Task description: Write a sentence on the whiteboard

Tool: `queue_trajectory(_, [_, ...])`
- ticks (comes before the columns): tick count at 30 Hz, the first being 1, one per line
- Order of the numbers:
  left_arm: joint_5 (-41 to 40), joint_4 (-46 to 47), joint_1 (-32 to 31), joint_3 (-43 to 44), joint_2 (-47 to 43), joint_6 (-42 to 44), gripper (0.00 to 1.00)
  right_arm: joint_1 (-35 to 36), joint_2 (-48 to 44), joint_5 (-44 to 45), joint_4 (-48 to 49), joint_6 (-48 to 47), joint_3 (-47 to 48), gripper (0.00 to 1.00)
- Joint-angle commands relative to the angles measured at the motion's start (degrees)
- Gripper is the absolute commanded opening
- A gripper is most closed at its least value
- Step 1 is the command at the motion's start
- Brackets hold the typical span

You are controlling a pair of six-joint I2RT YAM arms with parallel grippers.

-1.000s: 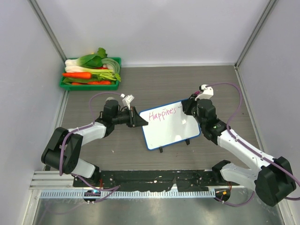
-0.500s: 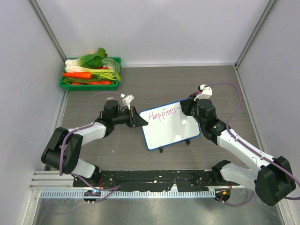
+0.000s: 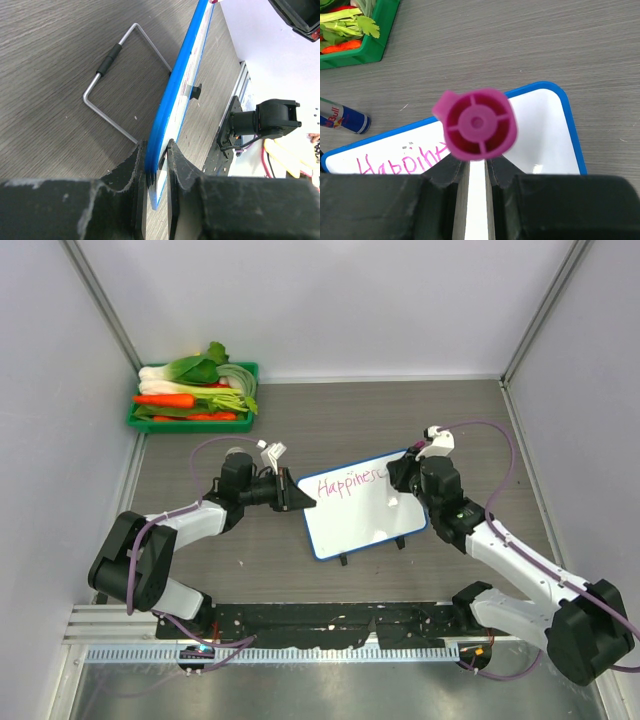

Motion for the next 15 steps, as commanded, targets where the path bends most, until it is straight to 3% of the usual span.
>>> queue_trajectory(1, [-5.9, -3.3, -0.1, 0.6, 1.0, 5.2, 0.0, -0.1, -1.1, 2.3, -1.3, -1.0, -0.1, 0.01])
queue_trajectory(15, [-5.5, -3.1, -0.1, 0.6, 1.1, 5.1, 0.0, -0.1, -0.5, -2.9, 1.7, 1.3, -0.9, 0.01])
